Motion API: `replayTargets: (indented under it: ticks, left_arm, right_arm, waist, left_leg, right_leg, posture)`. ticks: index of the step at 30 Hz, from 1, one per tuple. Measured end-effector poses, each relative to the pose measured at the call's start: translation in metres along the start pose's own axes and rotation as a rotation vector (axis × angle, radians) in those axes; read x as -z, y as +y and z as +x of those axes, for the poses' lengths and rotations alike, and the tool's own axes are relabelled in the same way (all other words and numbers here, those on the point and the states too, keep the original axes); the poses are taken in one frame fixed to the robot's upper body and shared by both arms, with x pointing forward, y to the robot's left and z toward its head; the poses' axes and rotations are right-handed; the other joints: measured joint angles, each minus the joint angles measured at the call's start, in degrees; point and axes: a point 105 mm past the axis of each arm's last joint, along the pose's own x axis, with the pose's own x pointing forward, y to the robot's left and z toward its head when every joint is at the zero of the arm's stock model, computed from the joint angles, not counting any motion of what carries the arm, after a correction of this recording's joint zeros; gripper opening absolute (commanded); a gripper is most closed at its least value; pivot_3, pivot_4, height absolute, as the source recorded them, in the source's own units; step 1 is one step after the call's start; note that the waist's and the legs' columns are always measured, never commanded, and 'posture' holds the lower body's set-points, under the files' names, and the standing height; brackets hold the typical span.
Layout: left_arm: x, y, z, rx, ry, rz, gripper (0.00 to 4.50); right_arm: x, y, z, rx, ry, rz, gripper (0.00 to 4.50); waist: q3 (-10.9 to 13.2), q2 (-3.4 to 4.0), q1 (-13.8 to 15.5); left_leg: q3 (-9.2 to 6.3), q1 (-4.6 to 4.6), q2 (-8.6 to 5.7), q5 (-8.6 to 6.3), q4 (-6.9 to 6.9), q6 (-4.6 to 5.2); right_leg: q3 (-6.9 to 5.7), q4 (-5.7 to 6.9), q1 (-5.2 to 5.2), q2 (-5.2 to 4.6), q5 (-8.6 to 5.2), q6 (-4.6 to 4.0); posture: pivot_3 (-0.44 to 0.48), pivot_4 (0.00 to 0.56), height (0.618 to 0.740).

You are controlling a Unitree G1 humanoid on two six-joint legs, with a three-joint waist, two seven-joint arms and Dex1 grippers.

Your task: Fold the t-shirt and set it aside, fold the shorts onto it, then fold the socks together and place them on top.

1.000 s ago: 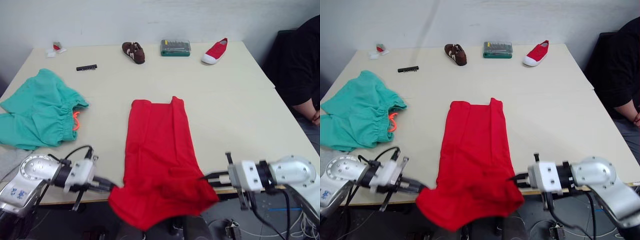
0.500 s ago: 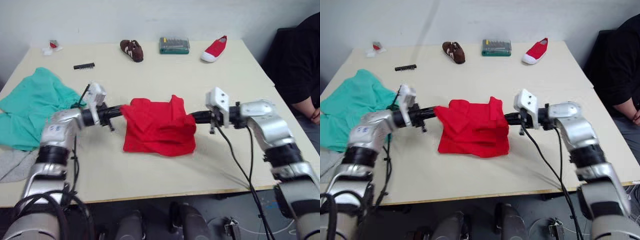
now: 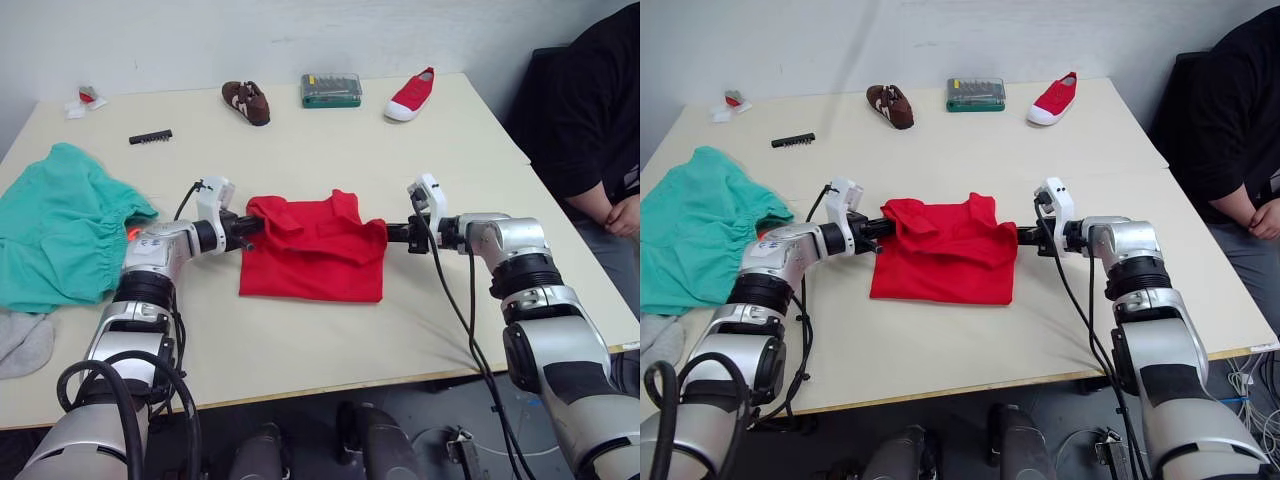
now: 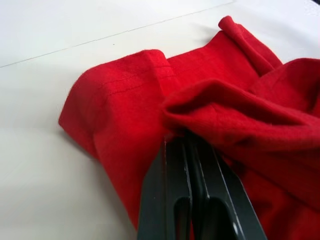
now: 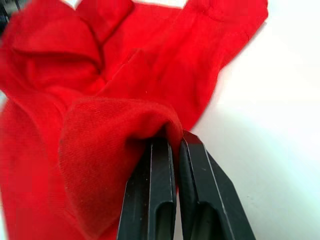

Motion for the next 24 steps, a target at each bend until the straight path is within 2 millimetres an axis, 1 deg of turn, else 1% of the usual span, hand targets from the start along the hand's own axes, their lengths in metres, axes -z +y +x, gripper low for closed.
replayTargets:
  ticks: [3, 5, 8, 10, 12, 15, 16, 17, 19, 20, 22, 24]
  left_arm:
    - [0.002, 0.010, -0.015, -0.052, -0.007, -0.036, 0.00]
    - [0.006, 0.014, -0.025, -0.077, -0.003, -0.058, 0.00]
    - [0.010, 0.017, -0.038, -0.102, 0.011, -0.072, 0.00]
    - [0.012, 0.017, -0.044, -0.111, 0.023, -0.074, 0.00]
    - [0.014, 0.015, -0.045, -0.109, 0.032, -0.080, 0.00]
    - [0.013, 0.013, -0.043, -0.112, 0.034, -0.085, 0.62]
    - [0.013, 0.011, -0.039, -0.110, 0.030, -0.091, 0.93]
    - [0.011, 0.009, -0.034, -0.103, 0.025, -0.097, 1.32]
    - [0.006, 0.008, -0.030, -0.100, 0.017, -0.101, 1.89]
    - [0.000, 0.008, -0.029, -0.099, 0.009, -0.096, 2.23]
    - [-0.004, 0.009, -0.028, -0.097, 0.003, -0.098, 2.81]
    - [-0.008, 0.013, -0.031, -0.098, 0.002, -0.096, 3.45]
  right_arm:
    - [-0.005, 0.009, 0.007, -0.032, -0.010, -0.032, 0.05]
    - [-0.008, 0.018, 0.015, -0.064, -0.021, -0.056, 0.05]
    - [-0.009, 0.027, 0.026, -0.088, -0.029, -0.085, 0.05]
    - [-0.008, 0.028, 0.030, -0.076, -0.026, -0.098, 0.05]
    - [-0.006, 0.023, 0.030, -0.053, -0.016, -0.103, 0.05]
    - [-0.003, 0.017, 0.030, -0.028, -0.012, -0.103, 0.75]
    - [-0.003, 0.012, 0.028, 0.003, -0.020, -0.093, 1.06]
    - [-0.004, 0.009, 0.027, 0.027, -0.029, -0.088, 1.48]
    - [-0.009, 0.006, 0.023, 0.046, -0.045, -0.092, 2.08]
    - [-0.012, 0.003, 0.018, 0.060, -0.051, -0.111, 2.45]
    - [-0.017, -0.002, 0.006, 0.089, -0.053, -0.149, 3.09]
    - [-0.020, -0.008, -0.015, 0.128, -0.044, -0.225, 3.81]
  waist:
    - [0.00, 0.00, -0.23]
    - [0.00, 0.00, -0.33]
    - [0.00, 0.00, -0.26]
    - [0.00, 0.00, -0.14]
    - [0.00, 0.00, -0.03]
    - [0.00, 0.00, 0.25]
    - [0.00, 0.00, 0.33]
    - [0.00, 0.00, 0.33]
    - [0.00, 0.00, 0.27]
    - [0.00, 0.00, 0.28]
    - [0.00, 0.00, 0.28]
    - [0.00, 0.00, 0.24]
  left_leg:
    - [0.02, -0.01, 0.01, 0.02, -0.04, -0.05]
    - [0.04, -0.03, 0.01, 0.02, -0.06, -0.06]
    - [0.03, -0.05, 0.00, 0.02, -0.06, -0.07]
    - [0.03, -0.09, -0.01, 0.01, -0.05, -0.07]
    - [0.03, -0.09, -0.03, 0.01, -0.05, -0.06]
    - [0.02, -0.12, -0.04, 0.01, -0.05, -0.06]
    - [0.02, -0.13, -0.05, 0.02, -0.04, -0.06]
    - [0.01, -0.20, -0.06, 0.02, -0.02, -0.05]
    - [0.03, -0.45, -0.07, 0.04, 0.01, -0.03]
    - [0.05, -0.62, -0.13, 0.09, 0.01, -0.03]
    - [0.06, -0.63, -0.12, 0.10, 0.00, -0.04]
    - [0.06, -0.64, -0.11, 0.09, -0.04, -0.04]
  right_leg:
    - [0.05, 0.06, -0.08, 0.01, 0.00, 0.00]
    - [0.08, 0.08, -0.13, 0.01, 0.00, -0.01]
    - [0.08, 0.09, -0.15, -0.01, 0.00, -0.01]
    - [0.10, 0.08, -0.18, -0.04, 0.00, -0.01]
    - [0.10, 0.07, -0.18, -0.05, 0.00, -0.01]
    - [0.10, 0.04, -0.17, -0.06, 0.01, -0.02]
    - [0.09, 0.05, -0.18, -0.08, 0.01, -0.02]
    - [0.09, 0.03, -0.23, -0.09, 0.03, -0.05]
    - [0.09, 0.07, -0.49, -0.08, 0.07, -0.06]
    - [0.11, 0.12, -0.68, -0.10, 0.08, -0.07]
    - [0.10, 0.12, -0.72, -0.07, 0.08, -0.07]
    - [0.09, 0.06, -0.72, -0.04, 0.08, -0.07]
  posture:
    - [0.000, 0.150, 0.740]
    - [0.000, 0.150, 0.740]
    - [0.000, 0.150, 0.740]
    - [0.000, 0.150, 0.740]
    - [0.000, 0.150, 0.740]
    - [0.000, 0.150, 0.740]
    - [0.000, 0.150, 0.740]
    - [0.000, 0.150, 0.740]
    - [0.000, 0.150, 0.740]
    - [0.000, 0.150, 0.740]
    - [0.000, 0.150, 0.740]
    - [0.000, 0.150, 0.740]
